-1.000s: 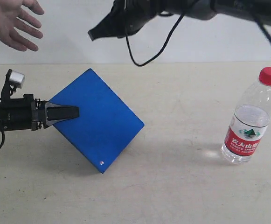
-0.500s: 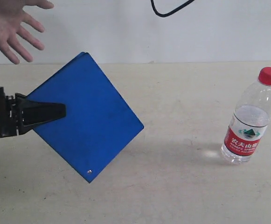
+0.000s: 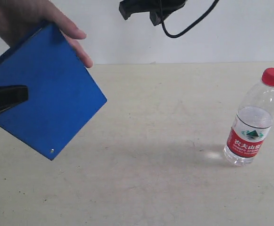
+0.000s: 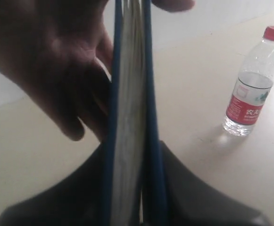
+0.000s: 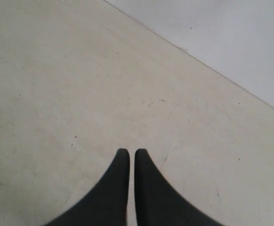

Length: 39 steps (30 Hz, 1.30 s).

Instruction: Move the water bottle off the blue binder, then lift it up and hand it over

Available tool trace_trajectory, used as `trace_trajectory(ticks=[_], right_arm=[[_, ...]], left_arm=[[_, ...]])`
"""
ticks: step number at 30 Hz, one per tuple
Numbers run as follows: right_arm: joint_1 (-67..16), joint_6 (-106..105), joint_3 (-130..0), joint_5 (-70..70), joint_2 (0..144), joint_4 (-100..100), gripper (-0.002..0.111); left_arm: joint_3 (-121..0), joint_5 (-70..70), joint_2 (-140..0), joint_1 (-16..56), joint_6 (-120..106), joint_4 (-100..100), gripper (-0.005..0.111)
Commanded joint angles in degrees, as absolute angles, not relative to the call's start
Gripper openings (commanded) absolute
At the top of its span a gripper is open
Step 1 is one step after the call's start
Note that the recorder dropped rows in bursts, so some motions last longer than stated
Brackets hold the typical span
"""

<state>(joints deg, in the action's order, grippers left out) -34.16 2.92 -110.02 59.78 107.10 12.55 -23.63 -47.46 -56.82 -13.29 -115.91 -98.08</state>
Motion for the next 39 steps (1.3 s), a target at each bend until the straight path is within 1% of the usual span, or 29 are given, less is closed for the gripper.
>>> trace_trajectory(ticks=[1, 5, 9, 12, 14, 16, 19, 24, 26, 29, 31, 32, 36, 37, 39], right_arm=[[-33.9, 4.3, -99.9, 56.2, 96.0, 12.2, 0.001], [-33.9, 9.6, -82.6, 47.7, 82.2, 15.4, 0.001], [-33.9, 20.1, -62.7, 40.0, 65.1, 25.4, 0.001], [-33.9, 26.8, -52.3, 36.0, 57.7, 33.4, 0.001], [-33.9, 27.7, -47.6, 34.7, 55.1, 35.0, 0.001], [-33.9, 29.3, -44.3, 33.7, 54.0, 35.4, 0.001], [-33.9, 30.9, -42.1, 31.9, 54.0, 35.4, 0.001], [-33.9, 31.9, -41.8, 28.7, 54.0, 36.2, 0.001], [-33.9, 32.5, -41.8, 27.5, 54.0, 36.3, 0.001], [-33.9, 32.5, -41.8, 26.6, 54.0, 36.3, 0.001], [-33.9, 32.5, -41.8, 26.2, 53.8, 36.8, 0.001], [-33.9, 32.5, -41.8, 25.7, 53.4, 37.8, 0.001], [-33.9, 35.8, -42.7, 24.9, 47.3, 41.3, 0.001], [-33.9, 36.8, -42.8, 25.0, 44.3, 42.1, 0.001], [-33.9, 37.9, -42.9, 25.5, 36.7, 45.3, 0.001]], left_arm=[[-23.7, -44.7, -52.1, -13.1, -114.8, -99.9, 0.004], [-24.5, -40.4, -51.4, -13.1, -114.8, -99.9, 0.004], [-25.4, -40.2, -51.4, -13.1, -114.8, -99.9, 0.004], [-25.4, -40.2, -51.4, -13.1, -114.8, -99.9, 0.005], [-25.4, -40.1, -51.4, -13.1, -113.9, -99.9, 0.005], [-25.4, -40.1, -51.4, -13.1, -113.9, -99.9, 0.008], [-25.4, -40.1, -51.4, -13.1, -113.9, -99.9, 0.021], [-25.4, -39.9, -51.4, -13.1, -113.9, -99.9, 0.063], [-25.4, -39.8, -51.4, -13.1, -113.2, -99.9, 0.069], [-25.4, -39.1, -51.4, -13.1, -112.5, -99.9, 0.065], [-25.4, -37.6, -51.4, -13.1, -112.5, -99.9, 0.057], [-25.4, -36.0, -51.4, -13.1, -112.5, -99.9, 0.049], [-26.0, -28.9, -47.8, -13.1, -108.0, -99.9, 0.010], [-26.0, -28.2, -45.4, -13.1, -108.6, -99.9, 0.005], [-26.0, -25.4, -40.8, -12.8, -108.6, -99.9, 0.005]])
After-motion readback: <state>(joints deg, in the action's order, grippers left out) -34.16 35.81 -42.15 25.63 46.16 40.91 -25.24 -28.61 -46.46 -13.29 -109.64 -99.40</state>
